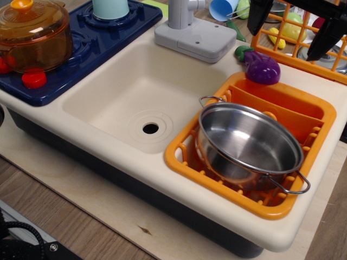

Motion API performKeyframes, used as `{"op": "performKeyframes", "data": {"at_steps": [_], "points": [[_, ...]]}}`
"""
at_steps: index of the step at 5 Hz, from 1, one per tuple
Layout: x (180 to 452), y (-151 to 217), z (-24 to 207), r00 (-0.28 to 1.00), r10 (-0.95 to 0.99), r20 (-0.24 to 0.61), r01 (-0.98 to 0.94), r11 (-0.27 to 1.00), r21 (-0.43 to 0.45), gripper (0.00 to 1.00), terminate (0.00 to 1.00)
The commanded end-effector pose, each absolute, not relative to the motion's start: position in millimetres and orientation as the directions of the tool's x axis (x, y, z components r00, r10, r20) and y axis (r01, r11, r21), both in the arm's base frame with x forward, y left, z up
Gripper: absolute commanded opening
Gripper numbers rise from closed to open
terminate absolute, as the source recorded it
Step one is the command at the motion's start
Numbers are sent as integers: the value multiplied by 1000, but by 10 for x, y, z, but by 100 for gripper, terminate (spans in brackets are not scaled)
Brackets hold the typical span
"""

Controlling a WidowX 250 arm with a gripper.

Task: Put eggplant into pan

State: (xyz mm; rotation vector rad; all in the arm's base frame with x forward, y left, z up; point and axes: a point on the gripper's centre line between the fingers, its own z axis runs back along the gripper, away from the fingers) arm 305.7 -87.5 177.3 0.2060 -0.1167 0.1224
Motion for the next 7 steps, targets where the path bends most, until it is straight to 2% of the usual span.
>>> {"op": "performKeyframes", "data": {"at_steps": [1, 2, 5, 7], "points": [[3057, -875, 1773, 986, 109, 128, -133, 971, 196, 100, 0], [3166, -774, 1662, 966, 194, 171, -227, 953, 199, 100, 0], [3373, -485, 1509, 948, 187, 257, -251, 937, 244, 100, 0], [3375, -371, 1307, 934, 187, 305, -261, 938, 227, 100, 0]]}}
